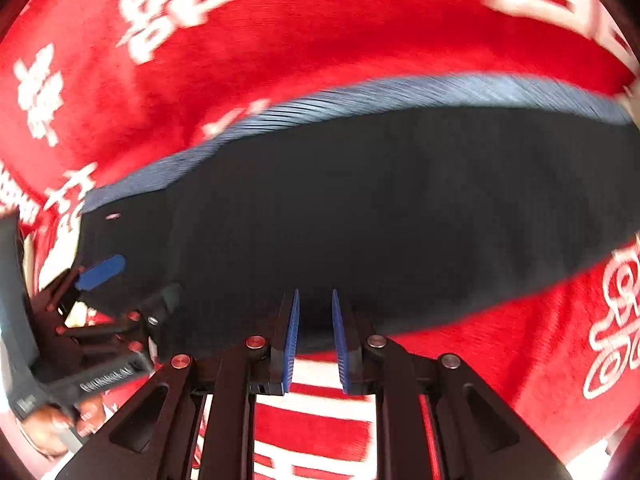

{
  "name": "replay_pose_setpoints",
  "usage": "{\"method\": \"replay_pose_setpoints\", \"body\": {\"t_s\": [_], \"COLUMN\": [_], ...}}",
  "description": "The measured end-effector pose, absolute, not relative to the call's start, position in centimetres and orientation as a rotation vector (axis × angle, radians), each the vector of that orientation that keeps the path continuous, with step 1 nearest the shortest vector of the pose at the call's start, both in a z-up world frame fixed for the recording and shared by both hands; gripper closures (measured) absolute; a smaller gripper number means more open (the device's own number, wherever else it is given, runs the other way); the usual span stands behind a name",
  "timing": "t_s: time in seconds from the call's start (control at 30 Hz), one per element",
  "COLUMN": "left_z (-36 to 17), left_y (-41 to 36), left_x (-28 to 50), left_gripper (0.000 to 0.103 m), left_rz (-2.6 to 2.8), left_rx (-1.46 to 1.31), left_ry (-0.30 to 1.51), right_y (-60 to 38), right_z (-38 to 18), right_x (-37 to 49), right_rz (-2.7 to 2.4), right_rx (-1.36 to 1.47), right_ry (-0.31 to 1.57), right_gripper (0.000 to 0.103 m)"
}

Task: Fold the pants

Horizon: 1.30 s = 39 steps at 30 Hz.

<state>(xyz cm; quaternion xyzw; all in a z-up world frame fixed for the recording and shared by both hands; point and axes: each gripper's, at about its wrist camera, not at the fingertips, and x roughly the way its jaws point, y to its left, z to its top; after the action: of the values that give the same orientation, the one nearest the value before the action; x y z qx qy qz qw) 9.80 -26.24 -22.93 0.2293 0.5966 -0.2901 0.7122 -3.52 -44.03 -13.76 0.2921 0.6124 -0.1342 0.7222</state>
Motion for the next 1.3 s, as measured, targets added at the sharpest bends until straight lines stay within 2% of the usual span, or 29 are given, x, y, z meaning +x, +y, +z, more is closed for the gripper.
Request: {"method": "replay_pose_setpoints", "body": {"t_s": [0.07,0.13,0.17,0.2,0.33,0.37,0.4,0.43,0.47,0.53,0.63,0.67,0.7,0.83,1.0,1.17,1.3], "left_z": [-23.2,-23.0,-22.8,-22.3,-21.2,-21.3,-21.6,-22.1,-22.7,-22.7,-22.6,-22.5,-22.2,-19.5,-19.5,-21.2,-22.2], "left_y": [-26.6,-26.7,-26.8,-26.9,-28.5,-29.2,-29.8,-30.2,-30.5,-30.3,-29.8,-29.8,-29.8,-31.4,-36.0,-39.0,-39.0], "left_x": [9.3,9.2,9.2,9.4,9.7,9.5,9.1,8.5,7.7,6.7,6.9,7.2,7.5,8.2,9.5,8.9,8.1], "left_gripper": [0.011,0.011,0.011,0.011,0.011,0.011,0.011,0.011,0.011,0.01,0.008,0.008,0.009,0.009,0.009,0.008,0.006], "left_rz": [-0.626,-0.625,-0.618,-0.606,-0.61,-0.615,-0.62,-0.624,-0.623,-0.622,-0.612,-0.603,-0.592,-0.575,-0.534,-0.492,-0.458], "left_rx": [0.515,0.52,0.517,0.504,0.467,0.471,0.485,0.507,0.539,0.525,0.486,0.482,0.488,0.44,0.385,0.403,0.392], "left_ry": [1.311,1.323,1.331,1.334,1.309,1.312,1.317,1.321,1.318,1.269,1.319,1.341,1.349,1.286,1.295,1.327,1.319], "right_y": [-45.8,-47.7,-48.9,-49.7,-52.6,-53.1,-53.5,-53.7,-54.0,-54.3,-55.3,-55.5,-56.2,-57.6,-58.1,-60.3,-63.8], "right_z": [-13.0,-12.2,-11.9,-11.8,-13.6,-14.1,-14.8,-15.0,-15.0,-14.7,-13.9,-13.5,-12.7,-10.4,-10.6,-12.1,-14.2], "right_x": [-5.6,-7.7,-8.9,-9.6,-10.9,-10.8,-10.5,-10.5,-10.6,-11.1,-12.6,-13.0,-13.8,-13.2,-7.5,-3.9,-3.5], "right_rz": [-0.301,-0.349,-0.382,-0.399,-0.43,-0.433,-0.443,-0.464,-0.487,-0.51,-0.535,-0.565,-0.593,-0.571,-0.454,-0.428,-0.428], "right_rx": [0.742,0.795,0.836,0.87,1.057,1.091,1.122,1.12,1.114,1.079,1.029,1.003,0.97,0.859,0.687,0.542,0.543], "right_ry": [1.308,1.265,1.229,1.208,1.145,1.135,1.135,1.145,1.145,1.145,1.171,1.18,1.183,1.161,1.181,1.22,1.247], "right_gripper": [0.083,0.066,0.052,0.048,0.049,0.051,0.074,0.09,0.096,0.097,0.096,0.094,0.087,0.083,0.069,0.068,0.068]}}
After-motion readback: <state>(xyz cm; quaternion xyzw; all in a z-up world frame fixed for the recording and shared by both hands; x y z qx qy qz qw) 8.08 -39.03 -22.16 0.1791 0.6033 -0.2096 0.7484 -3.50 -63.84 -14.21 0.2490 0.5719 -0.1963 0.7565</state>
